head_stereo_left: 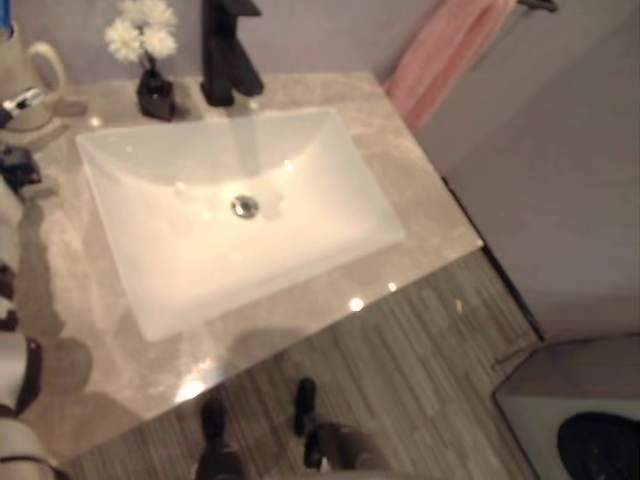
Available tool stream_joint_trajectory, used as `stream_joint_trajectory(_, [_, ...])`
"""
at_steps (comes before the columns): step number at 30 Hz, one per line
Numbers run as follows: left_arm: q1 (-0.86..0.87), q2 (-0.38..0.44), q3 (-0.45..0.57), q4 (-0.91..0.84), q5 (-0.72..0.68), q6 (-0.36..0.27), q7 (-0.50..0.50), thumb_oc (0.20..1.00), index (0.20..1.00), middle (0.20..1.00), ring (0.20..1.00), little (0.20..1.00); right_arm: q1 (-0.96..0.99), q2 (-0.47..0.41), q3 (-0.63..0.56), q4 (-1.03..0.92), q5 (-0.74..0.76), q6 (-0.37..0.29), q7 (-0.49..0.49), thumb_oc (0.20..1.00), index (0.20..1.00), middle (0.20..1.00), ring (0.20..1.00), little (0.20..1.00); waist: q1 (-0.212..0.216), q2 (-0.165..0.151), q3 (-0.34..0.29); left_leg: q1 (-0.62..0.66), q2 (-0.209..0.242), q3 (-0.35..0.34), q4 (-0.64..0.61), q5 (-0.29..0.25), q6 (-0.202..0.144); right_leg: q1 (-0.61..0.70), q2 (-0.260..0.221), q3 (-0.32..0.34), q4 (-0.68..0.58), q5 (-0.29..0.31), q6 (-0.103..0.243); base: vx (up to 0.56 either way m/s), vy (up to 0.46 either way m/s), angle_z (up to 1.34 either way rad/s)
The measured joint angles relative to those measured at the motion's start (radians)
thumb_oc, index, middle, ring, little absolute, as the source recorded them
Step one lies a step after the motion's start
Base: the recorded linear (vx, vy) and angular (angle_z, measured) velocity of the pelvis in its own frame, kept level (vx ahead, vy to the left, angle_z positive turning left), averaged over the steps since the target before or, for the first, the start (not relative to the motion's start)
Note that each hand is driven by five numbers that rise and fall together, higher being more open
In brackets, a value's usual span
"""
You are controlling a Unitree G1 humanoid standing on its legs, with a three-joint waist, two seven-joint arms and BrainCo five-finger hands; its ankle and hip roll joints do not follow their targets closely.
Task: Put brush and paste in cup on sink, flatten towel.
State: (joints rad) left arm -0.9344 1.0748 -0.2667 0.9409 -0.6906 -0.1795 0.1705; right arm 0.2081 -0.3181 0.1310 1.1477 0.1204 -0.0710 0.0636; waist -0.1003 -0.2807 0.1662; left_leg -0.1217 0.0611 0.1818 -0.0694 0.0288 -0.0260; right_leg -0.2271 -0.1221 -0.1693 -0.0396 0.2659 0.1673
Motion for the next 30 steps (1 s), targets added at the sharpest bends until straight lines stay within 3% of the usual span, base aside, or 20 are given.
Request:
stream_joint_trajectory(6, [-0.019,-0.016,-0.01,0.016,0.001,0.0,0.0,1.0,1.0,1.0,1.0,1.0,0.005,-0.002,0.01,-0.036,0.0,-0.001,0.0,1.0,1.0,1.0,1.0,1.0,-0.01,-0.011,-0.01,-0.002,-0.004,0.011,-0.001,0.004,0.004,-0.008,-0.001,0.016,-0.003,0.006,0.005,-0.01,-0.002,-0.05])
stream_joint_trajectory(10, [-0.05,-0.02,-0.027,0.046,0.001,-0.004,0.001,1.0,1.0,1.0,1.0,1.0,0.006,-0.003,0.028,-0.058,0.0,0.0,0.0,1.0,1.0,1.0,1.0,1.0,-0.009,-0.008,-0.013,-0.02,-0.004,0.026,-0.002,0.009,0.008,-0.031,0.001,0.022,-0.018,0.042,0.02,-0.01,-0.01,-0.11])
stream_joint_trajectory(14, [-0.101,-0.04,-0.037,0.097,0.001,0.0,0.002,1.0,1.0,1.0,1.0,1.0,0.008,-0.004,0.031,-0.069,0.001,-0.002,0.0,1.0,1.0,1.0,1.0,1.0,-0.019,-0.01,-0.015,-0.026,-0.005,0.036,-0.002,0.013,0.014,-0.038,-0.002,0.018,-0.023,0.056,0.011,-0.01,-0.009,-0.03])
stream_joint_trajectory(16, [-0.123,-0.04,-0.037,0.104,0.001,-0.006,0.002,1.0,1.0,1.0,1.0,1.0,0.011,-0.004,0.036,-0.07,0.004,-0.002,0.0,1.0,1.0,1.0,1.0,1.0,-0.026,-0.031,-0.033,-0.054,-0.011,0.047,0.004,0.018,0.016,-0.059,-0.01,0.016,-0.028,0.026,0.044,-0.01,-0.006,0.02])
stream_joint_trajectory(17, [-0.138,-0.038,-0.037,0.117,0.001,-0.01,0.002,1.0,1.0,1.0,1.0,1.0,0.013,-0.004,0.039,-0.07,0.006,-0.001,0.0,1.0,1.0,1.0,1.0,1.0,-0.035,-0.06,-0.054,-0.069,-0.032,0.053,0.006,0.02,0.015,-0.063,-0.03,0.016,-0.04,-0.062,0.072,0.0,0.0,0.0])
stream_joint_trajectory(18, [-0.139,-0.035,-0.036,0.124,0.001,-0.014,0.005,1.0,1.0,1.0,1.0,1.0,0.01,-0.005,0.038,-0.071,0.007,-0.001,-0.003,1.0,1.0,1.0,1.0,1.0,-0.039,-0.067,-0.06,-0.076,-0.038,0.054,0.013,0.02,0.013,-0.067,-0.033,0.016,-0.044,-0.101,0.029,-0.01,-0.006,0.03])
stream_joint_trajectory(21, [-0.155,-0.038,-0.036,0.139,0.0,-0.018,0.025,1.0,1.0,1.0,1.0,1.0,0.006,-0.007,0.039,-0.078,0.009,-0.003,-0.004,1.0,1.0,1.0,1.0,1.0,-0.043,-0.063,-0.059,-0.091,-0.027,0.054,0.033,0.017,0.006,-0.08,-0.029,0.014,-0.044,-0.116,0.025,-0.01,-0.009,0.0])
stream_joint_trajectory(23, [-0.167,-0.038,-0.032,0.152,-0.001,-0.033,0.043,1.0,1.0,1.0,1.0,1.0,0.001,-0.007,0.039,-0.081,0.009,-0.008,-0.004,1.0,1.0,1.0,1.0,1.0,-0.04,-0.055,-0.06,-0.113,-0.01,0.054,0.041,0.014,0.003,-0.093,-0.016,0.008,-0.05,-0.169,0.043,0.0,-0.02,-0.12])
stream_joint_trajectory(24, [-0.187,-0.037,-0.029,0.159,-0.001,-0.033,0.053,1.0,1.0,1.0,1.0,1.0,0.0,-0.006,0.039,-0.081,0.009,-0.01,-0.004,1.0,1.0,1.0,1.0,1.0,-0.039,-0.042,-0.056,-0.127,0.008,0.058,0.036,0.019,0.001,-0.104,-0.01,-0.02,-0.032,-0.171,0.025,0.01,-0.017,-0.04])
stream_joint_trajectory(25, [-0.195,-0.034,-0.03,0.159,0.0,-0.034,0.053,1.0,1.0,1.0,1.0,1.0,0.004,-0.006,0.039,-0.082,0.01,-0.01,-0.004,1.0,1.0,1.0,1.0,1.0,-0.042,-0.047,-0.059,-0.129,0.009,0.057,0.034,0.022,-0.003,-0.11,-0.012,-0.03,-0.015,-0.165,0.017,0.02,-0.019,0.07])
stream_joint_trajectory(27, [-0.199,-0.035,-0.037,0.159,0.0,-0.034,0.057,1.0,1.0,1.0,1.0,1.0,0.014,-0.008,0.038,-0.077,0.011,-0.01,-0.008,1.0,1.0,1.0,1.0,1.0,-0.053,-0.073,-0.078,-0.128,-0.014,0.047,0.039,0.012,-0.018,-0.112,-0.009,0.01,-0.019,-0.101,-0.012,0.01,-0.021,0.15])
stream_joint_trajectory(30, [-0.216,-0.023,-0.028,0.173,0.001,-0.048,0.072,1.0,1.0,1.0,1.0,1.0,0.002,-0.009,0.039,-0.11,0.017,-0.013,-0.009,1.0,1.0,1.0,1.0,1.0,-0.051,-0.071,-0.076,-0.145,0.0,0.049,0.039,0.014,-0.022,-0.123,0.0,0.013,-0.05,-0.128,-0.002,0.02,-0.032,-0.1])
